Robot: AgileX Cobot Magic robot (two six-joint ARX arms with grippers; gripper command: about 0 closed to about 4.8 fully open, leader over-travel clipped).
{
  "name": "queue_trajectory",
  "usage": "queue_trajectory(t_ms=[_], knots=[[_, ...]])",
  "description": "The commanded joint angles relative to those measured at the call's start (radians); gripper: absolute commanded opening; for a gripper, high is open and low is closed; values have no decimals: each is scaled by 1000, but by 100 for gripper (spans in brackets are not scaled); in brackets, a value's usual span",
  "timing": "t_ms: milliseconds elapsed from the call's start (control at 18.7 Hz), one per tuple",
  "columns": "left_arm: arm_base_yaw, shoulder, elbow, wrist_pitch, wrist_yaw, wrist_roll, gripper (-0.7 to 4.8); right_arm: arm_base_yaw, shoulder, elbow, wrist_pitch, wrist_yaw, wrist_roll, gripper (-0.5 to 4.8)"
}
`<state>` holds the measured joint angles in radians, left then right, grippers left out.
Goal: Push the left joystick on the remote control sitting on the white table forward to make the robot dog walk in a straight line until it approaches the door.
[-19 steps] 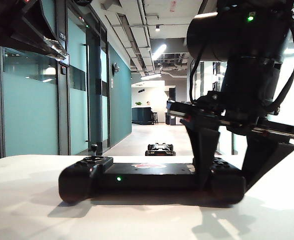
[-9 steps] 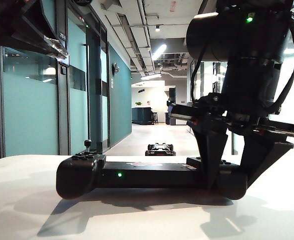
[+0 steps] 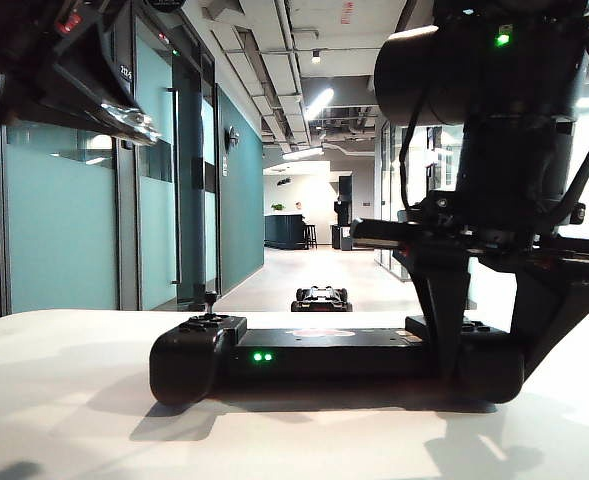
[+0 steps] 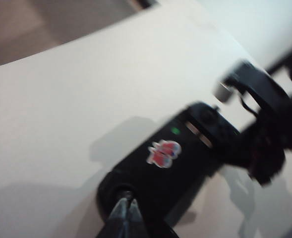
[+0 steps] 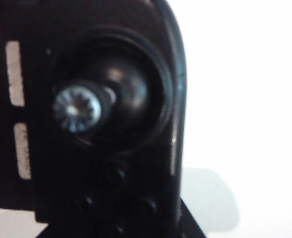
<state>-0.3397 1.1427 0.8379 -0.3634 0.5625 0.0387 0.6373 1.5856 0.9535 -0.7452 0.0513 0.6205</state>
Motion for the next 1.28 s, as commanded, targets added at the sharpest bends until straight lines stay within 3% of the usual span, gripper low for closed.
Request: queue_trajectory(t_ms=[54, 375, 696, 1285], knots=[[-1, 47, -1, 6, 67, 68, -5, -1, 0, -2, -13, -2, 19, 197], [-2, 175, -1, 7, 116, 175, -5, -1, 0, -2, -14, -5, 41, 197], [-94, 290, -1, 66, 114, 198, -5, -2, 0, -2, -17, -4, 42, 197], [-93, 409, -1, 151, 111, 223, -5, -2, 0, -3, -28, -9, 42, 197]])
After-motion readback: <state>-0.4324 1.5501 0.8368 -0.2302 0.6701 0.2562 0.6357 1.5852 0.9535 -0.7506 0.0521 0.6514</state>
